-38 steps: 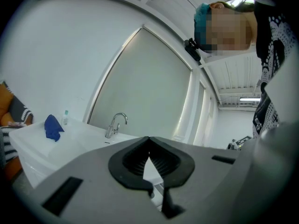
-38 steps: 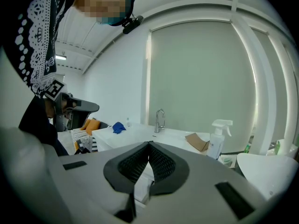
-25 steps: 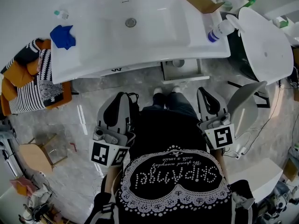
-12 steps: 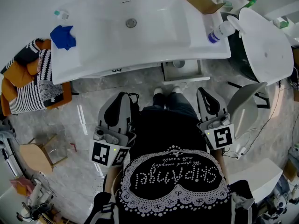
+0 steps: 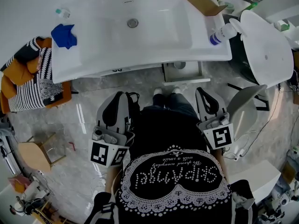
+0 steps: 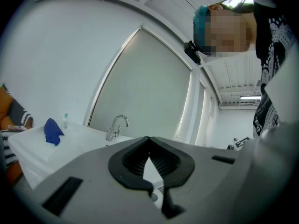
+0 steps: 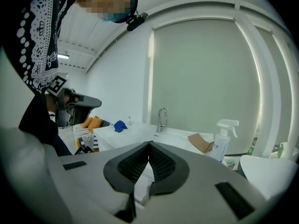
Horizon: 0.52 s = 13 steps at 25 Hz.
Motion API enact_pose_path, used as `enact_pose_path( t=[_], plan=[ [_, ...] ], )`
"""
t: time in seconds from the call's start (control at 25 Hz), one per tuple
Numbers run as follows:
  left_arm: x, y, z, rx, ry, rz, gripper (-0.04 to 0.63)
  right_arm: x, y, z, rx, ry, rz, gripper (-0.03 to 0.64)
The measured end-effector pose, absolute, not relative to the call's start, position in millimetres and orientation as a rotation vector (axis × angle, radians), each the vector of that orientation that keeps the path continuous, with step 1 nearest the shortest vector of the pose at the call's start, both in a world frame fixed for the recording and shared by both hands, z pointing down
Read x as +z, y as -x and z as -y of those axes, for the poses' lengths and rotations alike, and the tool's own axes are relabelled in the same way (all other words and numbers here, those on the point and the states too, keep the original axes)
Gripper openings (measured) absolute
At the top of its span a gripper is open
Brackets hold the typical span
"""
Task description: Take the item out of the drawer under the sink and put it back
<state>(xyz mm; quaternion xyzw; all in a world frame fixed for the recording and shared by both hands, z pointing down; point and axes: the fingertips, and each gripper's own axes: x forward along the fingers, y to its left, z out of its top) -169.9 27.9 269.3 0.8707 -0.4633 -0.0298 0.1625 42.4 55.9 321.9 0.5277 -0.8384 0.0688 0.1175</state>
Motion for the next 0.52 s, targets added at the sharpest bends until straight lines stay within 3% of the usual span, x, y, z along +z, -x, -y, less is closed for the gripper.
enact_pose_path(
  t=[0.52],
  plan=[
    [269.2,180.5,-19.6,-0.081,-2.480,1.383,0.005,325.9,-43.8,-50.2,0.199,-1.525,2.459,0.018]
  ],
)
